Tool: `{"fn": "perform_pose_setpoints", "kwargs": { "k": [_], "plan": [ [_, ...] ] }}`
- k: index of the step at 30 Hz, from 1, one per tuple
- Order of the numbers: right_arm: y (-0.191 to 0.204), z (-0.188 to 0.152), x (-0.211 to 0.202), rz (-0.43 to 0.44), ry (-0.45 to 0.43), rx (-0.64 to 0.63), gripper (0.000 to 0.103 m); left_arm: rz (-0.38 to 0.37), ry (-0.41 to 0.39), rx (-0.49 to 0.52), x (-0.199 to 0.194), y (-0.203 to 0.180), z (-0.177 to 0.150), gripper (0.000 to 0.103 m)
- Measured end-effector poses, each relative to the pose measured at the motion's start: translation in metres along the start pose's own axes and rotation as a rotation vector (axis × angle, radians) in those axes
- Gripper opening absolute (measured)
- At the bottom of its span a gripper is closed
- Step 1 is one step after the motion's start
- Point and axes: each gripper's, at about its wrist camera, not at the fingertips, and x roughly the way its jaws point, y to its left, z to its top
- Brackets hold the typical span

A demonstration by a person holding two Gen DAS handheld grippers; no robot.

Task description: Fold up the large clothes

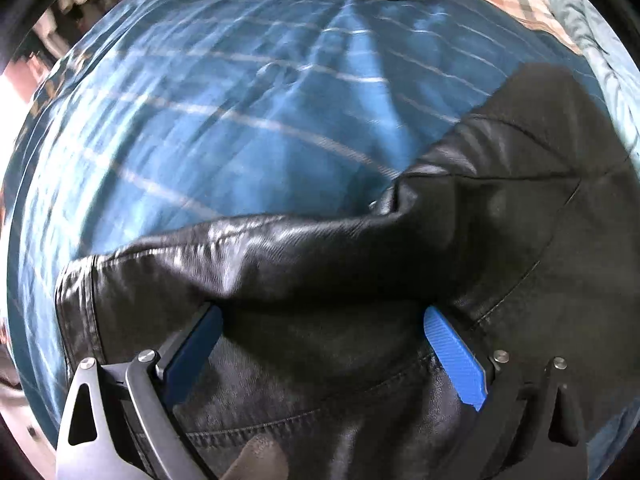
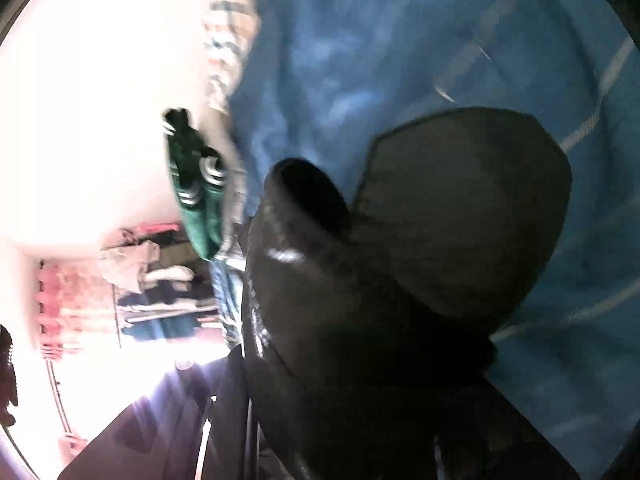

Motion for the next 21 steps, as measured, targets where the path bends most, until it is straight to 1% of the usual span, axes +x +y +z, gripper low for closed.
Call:
{"fn": "perform_pose_setpoints", "kwargs": {
  "k": [4,6,8,10,11,12,13,15,16,18,19,20,21],
  "plan": [
    [0.062,0.004,-0.022,-0.014,-0.054,-0.129,0.017,-0.080,0.001,0.044,0.009,-0.037,0.023,0.103],
    [0.091,0.007,-0.024,-0.049,-0.065,-0.208,0.017,-0.140,0.005,0.055,0.018,-0.056,0.037,0.103],
    [0.117,0.010,-0.021,-0.098,-0.065,-0.285,0.017,-0.194,-0.007,0.062,0.025,-0.072,0.049,0.103],
    [0.133,0.011,-0.014,-0.130,-0.058,-0.316,0.017,-0.211,-0.007,0.072,0.027,-0.079,0.057,0.103],
    [0.141,0.009,-0.011,-0.139,-0.052,-0.334,0.017,-0.219,0.005,0.068,0.026,-0.075,0.058,0.103],
    [0.153,0.005,-0.004,-0.141,-0.038,-0.354,0.017,-0.225,0.014,0.057,0.022,-0.068,0.059,0.103],
    [0.161,-0.001,0.000,-0.139,-0.027,-0.371,0.017,-0.227,0.011,0.025,0.015,-0.052,0.058,0.103],
    [0.184,-0.023,0.017,-0.133,0.014,-0.419,0.017,-0.215,-0.013,-0.051,-0.004,-0.011,0.047,0.103],
    [0.192,-0.035,0.025,-0.131,0.035,-0.438,0.017,-0.214,-0.030,-0.110,-0.019,0.022,0.035,0.103],
    [0.206,-0.064,0.050,-0.118,0.094,-0.473,0.017,-0.168,-0.036,-0.204,-0.037,0.070,0.013,0.103],
    [0.213,-0.084,0.067,-0.114,0.134,-0.500,0.017,-0.140,-0.037,-0.250,-0.046,0.094,0.001,0.103],
    [0.216,-0.098,0.081,-0.115,0.165,-0.518,0.017,-0.094,-0.036,-0.304,-0.057,0.125,-0.018,0.103],
    [0.218,-0.117,0.100,-0.120,0.207,-0.540,0.017,-0.066,-0.031,-0.333,-0.062,0.140,-0.027,0.103]
  ]
}}
